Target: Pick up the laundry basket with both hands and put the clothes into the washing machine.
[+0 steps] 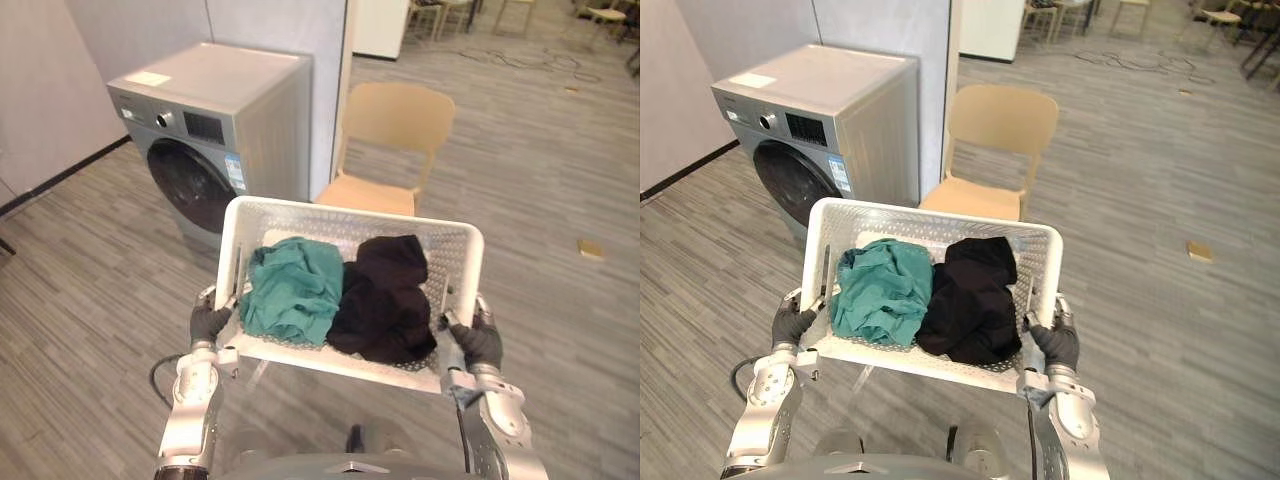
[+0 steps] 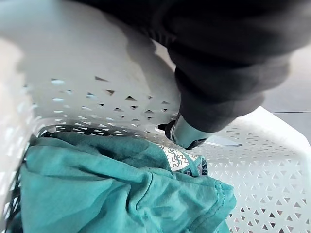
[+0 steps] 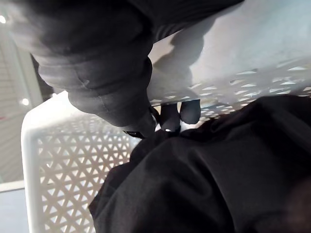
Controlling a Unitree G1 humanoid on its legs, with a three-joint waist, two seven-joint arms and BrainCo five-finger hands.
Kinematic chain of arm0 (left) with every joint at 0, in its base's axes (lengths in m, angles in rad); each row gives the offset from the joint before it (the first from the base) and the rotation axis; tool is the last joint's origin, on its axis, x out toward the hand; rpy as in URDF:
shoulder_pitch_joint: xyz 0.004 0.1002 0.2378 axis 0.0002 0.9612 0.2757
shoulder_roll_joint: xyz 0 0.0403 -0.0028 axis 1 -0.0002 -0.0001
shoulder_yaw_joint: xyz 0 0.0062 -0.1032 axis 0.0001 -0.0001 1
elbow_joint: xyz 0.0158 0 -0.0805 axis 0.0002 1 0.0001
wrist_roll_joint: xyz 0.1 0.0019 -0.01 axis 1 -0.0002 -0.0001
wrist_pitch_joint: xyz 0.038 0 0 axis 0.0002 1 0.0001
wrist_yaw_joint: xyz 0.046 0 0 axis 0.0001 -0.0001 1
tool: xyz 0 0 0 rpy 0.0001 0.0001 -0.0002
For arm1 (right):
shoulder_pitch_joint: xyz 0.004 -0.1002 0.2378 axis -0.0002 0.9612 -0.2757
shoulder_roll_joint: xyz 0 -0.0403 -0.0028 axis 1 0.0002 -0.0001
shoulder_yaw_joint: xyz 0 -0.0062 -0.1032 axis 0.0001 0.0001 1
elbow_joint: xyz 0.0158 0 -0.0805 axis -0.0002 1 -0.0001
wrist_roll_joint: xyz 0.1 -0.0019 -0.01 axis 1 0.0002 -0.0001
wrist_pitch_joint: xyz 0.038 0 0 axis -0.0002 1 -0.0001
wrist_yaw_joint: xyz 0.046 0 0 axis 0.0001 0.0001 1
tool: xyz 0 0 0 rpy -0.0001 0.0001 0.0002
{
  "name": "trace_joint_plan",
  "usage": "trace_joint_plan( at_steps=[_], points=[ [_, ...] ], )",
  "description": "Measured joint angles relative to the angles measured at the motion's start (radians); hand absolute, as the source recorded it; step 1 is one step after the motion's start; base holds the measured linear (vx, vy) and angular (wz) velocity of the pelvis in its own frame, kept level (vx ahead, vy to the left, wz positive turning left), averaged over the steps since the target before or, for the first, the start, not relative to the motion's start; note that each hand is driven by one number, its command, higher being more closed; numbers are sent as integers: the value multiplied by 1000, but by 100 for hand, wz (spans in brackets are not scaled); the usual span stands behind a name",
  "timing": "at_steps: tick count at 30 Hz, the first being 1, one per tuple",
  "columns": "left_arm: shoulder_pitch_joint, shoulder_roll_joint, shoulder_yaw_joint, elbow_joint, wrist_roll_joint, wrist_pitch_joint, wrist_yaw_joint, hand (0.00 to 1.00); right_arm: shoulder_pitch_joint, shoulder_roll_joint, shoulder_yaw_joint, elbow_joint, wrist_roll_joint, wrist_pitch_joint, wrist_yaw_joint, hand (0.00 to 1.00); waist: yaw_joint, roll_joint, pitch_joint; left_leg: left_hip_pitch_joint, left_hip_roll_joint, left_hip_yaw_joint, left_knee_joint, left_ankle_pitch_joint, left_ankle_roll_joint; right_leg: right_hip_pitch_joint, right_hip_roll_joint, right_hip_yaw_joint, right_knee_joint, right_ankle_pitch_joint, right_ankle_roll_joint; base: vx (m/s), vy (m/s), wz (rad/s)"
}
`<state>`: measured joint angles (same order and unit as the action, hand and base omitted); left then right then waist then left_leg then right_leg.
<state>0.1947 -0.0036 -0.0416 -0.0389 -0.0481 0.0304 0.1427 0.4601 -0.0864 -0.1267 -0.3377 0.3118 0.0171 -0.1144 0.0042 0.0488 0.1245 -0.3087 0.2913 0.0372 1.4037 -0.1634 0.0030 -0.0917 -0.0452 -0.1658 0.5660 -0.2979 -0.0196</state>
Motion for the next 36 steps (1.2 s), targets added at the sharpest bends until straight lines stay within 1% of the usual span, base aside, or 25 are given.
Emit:
trace_joint_plan(
  at_steps=[2,3,4,5,6,7,8,10,12,13,14,18,20,21,22,23,25,26,28,29,30,31,33,34,36],
  points=[
    [-1,-2,-2,-8,0,-1,-7,100,12,2,-5,-22,3,-2,0,100,3,-6,3,-65,7,60,-174,-52,-5,70,-18,6,-67,-14,12,541,-20,-2],
    [-5,-8,-4,-10,0,-1,-13,100,11,-1,-14,-23,3,-2,0,100,8,-8,-1,-54,-1,113,-427,-67,-15,93,-34,18,-102,-13,18,615,85,-34],
    [-6,-13,-15,-12,0,-4,-17,100,12,-6,-30,-20,4,-8,0,100,15,-1,-7,-15,-38,134,-731,-39,-30,102,-47,41,-112,-28,47,420,137,-43],
    [-6,-15,-25,-11,0,-6,-17,100,13,-5,-43,-20,4,-10,1,100,21,5,-11,4,-58,126,-844,10,-31,105,-54,63,-109,-48,73,425,225,-61],
    [-2,-19,-46,-9,-4,-8,-16,100,13,-5,-68,-15,2,-10,1,100,26,24,-23,16,-89,112,-923,74,-58,105,-62,101,-68,-101,111,344,229,-51],
    [-5,-11,-48,0,-7,-7,-16,100,8,7,-71,6,1,-9,2,100,17,-2,-26,26,-102,129,-897,49,-88,106,-86,120,-34,-124,127,353,207,-38],
    [-14,-10,-50,20,-6,-4,-17,100,16,31,-75,22,-3,-9,2,100,1,-20,-34,48,-132,154,-880,14,-76,89,-120,157,30,-129,132,336,168,-31],
    [-14,23,-50,33,-7,-1,-20,100,18,50,-74,47,-9,-8,7,100,-8,-73,-17,116,-162,238,-856,-83,-60,-33,-162,275,291,-47,179,427,231,-70],
    [-15,47,-50,49,-7,0,-20,100,4,77,-75,102,-38,-8,19,100,-23,-88,-19,168,-158,271,-870,-120,-45,-112,-195,262,416,40,189,386,209,-62],
    [-15,57,-48,57,-7,5,-19,100,-8,87,-75,136,-45,-8,21,100,-37,-72,-14,194,-150,281,-892,-125,-45,-131,-200,226,413,20,163,327,106,-52],
    [-15,68,-45,62,-7,7,-19,100,-23,88,-72,161,-45,-6,27,100,-41,-77,-17,226,-138,301,-922,-127,-47,-155,-196,195,387,2,138,294,45,-64],
    [-22,71,-29,73,-11,7,-19,100,-64,85,-76,196,-44,1,52,100,-42,-46,-18,299,-73,379,-987,-121,-69,-278,-154,145,89,11,112,312,-83,-59],
    [-37,71,-19,100,-12,7,-19,100,-78,84,-74,211,-44,2,61,100,-53,-34,-13,349,-31,396,-988,-139,-123,-294,-140,151,-106,143,77,428,-272,-41],
    [-42,73,-17,111,-12,7,-20,100,-76,83,-71,211,-44,4,63,100,-63,-46,-18,373,-22,393,-988,-151,-157,-285,-138,150,-152,268,91,410,-270,-12],
    [-50,63,-19,129,-13,7,-20,100,-79,74,-74,213,-45,6,61,100,-69,-31,-17,386,-9,379,-989,-161,-182,-271,-127,141,-139,293,158,353,-257,-2],
    [-74,44,-21,151,-12,8,-19,100,-90,49,-84,214,-46,9,60,100,-72,12,-16,389,22,362,-1008,-143,-193,-274,-99,118,-98,259,134,301,-250,11],
    [-105,27,-49,152,-8,8,-20,100,-88,29,-95,209,-44,9,51,100,-79,16,-14,402,23,316,-1010,-94,-194,-289,-101,110,-15,184,122,271,-293,23],
    [-105,19,-40,151,-10,8,-19,100,-82,28,-84,167,-44,9,46,100,-87,13,-9,364,70,242,-859,-47,-146,-256,-77,75,47,115,94,253,-350,22],
    [-99,20,-29,145,-16,8,-16,100,-56,28,-66,114,-43,9,46,100,-77,9,5,302,111,184,-692,26,-34,-212,-52,66,68,74,73,202,-326,-1],
    [-80,22,-18,131,-30,5,-16,100,-25,28,-44,61,-42,9,47,100,-57,5,18,252,144,118,-543,157,30,-161,-29,61,78,33,52,136,-229,-19],
    [-66,22,-20,124,-48,0,-17,100,-11,17,-38,33,-38,8,47,100,-43,1,20,202,147,59,-435,214,-4,-125,-20,52,80,4,33,129,-184,-10],
    [-64,22,-26,122,-53,-2,-17,100,-10,12,-40,28,-37,7,45,100,-43,1,21,169,141,52,-381,187,-20,-112,-20,45,79,-14,17,149,-155,12],
    [-62,22,-37,101,-58,-2,-16,100,-10,-7,-41,21,-34,7,38,100,-35,-2,23,72,110,109,-292,68,-7,-79,-20,39,65,-37,3,157,-81,18],
    [-60,23,-37,99,-58,-2,-16,100,-10,-4,-41,16,-34,7,35,100,-30,-2,25,36,73,166,-327,-13,-7,-53,-20,39,34,-38,0,195,0,5],
    [-56,23,-37,99,-58,-2,-15,100,-9,-5,-41,16,-34,8,35,100,-24,-2,26,24,32,201,-415,-69,-16,-29,-23,39,2,-36,0,193,40,0]
  ],
)
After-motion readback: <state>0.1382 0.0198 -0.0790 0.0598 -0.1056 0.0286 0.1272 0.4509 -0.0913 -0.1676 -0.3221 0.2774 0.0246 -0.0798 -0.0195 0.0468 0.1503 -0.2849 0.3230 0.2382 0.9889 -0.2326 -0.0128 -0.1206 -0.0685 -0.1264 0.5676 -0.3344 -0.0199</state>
